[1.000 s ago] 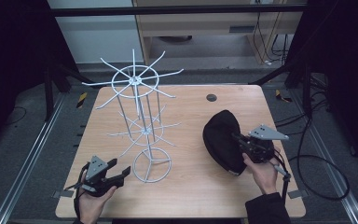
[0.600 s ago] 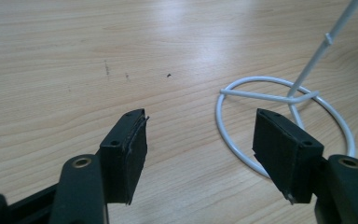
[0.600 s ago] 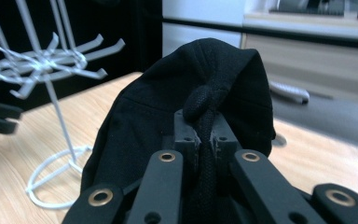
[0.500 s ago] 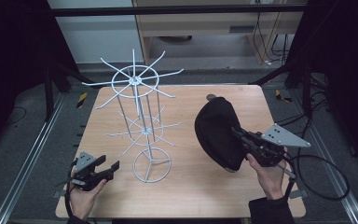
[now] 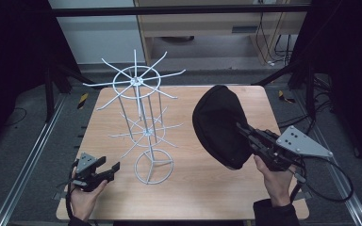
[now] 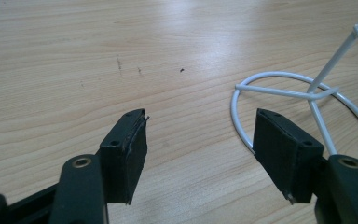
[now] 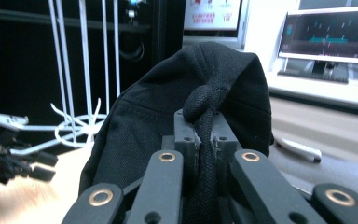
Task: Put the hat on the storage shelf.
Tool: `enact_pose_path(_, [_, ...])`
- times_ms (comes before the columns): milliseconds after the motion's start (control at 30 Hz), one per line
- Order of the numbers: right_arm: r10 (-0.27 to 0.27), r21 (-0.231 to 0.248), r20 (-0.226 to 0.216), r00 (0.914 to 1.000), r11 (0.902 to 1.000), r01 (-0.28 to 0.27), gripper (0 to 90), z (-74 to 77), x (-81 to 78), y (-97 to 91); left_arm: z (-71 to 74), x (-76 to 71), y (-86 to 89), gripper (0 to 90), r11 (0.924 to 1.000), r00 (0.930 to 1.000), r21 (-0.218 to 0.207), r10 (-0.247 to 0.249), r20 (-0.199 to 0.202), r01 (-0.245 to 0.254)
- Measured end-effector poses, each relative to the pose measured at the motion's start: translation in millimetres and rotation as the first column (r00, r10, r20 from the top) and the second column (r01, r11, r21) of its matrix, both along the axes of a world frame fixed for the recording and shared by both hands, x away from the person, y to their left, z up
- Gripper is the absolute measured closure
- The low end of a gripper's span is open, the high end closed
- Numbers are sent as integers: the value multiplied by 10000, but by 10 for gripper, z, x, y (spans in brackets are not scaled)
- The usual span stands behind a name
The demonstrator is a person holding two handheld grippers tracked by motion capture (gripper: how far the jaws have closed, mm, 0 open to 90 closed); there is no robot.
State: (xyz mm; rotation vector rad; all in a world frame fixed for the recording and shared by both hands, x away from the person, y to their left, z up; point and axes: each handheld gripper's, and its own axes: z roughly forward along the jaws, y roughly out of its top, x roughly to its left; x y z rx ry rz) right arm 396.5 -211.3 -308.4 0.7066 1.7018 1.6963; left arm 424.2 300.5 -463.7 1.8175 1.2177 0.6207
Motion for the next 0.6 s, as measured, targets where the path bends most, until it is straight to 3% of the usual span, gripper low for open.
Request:
enact_pose_path(300, [263,430,782,9966,9986,-297,853,189,-106,46,-11,7,-11,346,10000,10000,30,-19,-82,19])
enact_pose_path(600, [523,891,1479,9876,9938,-660,854,378,-226,70,-14,10,-12,346,10000,9999,41,-28,-108,28])
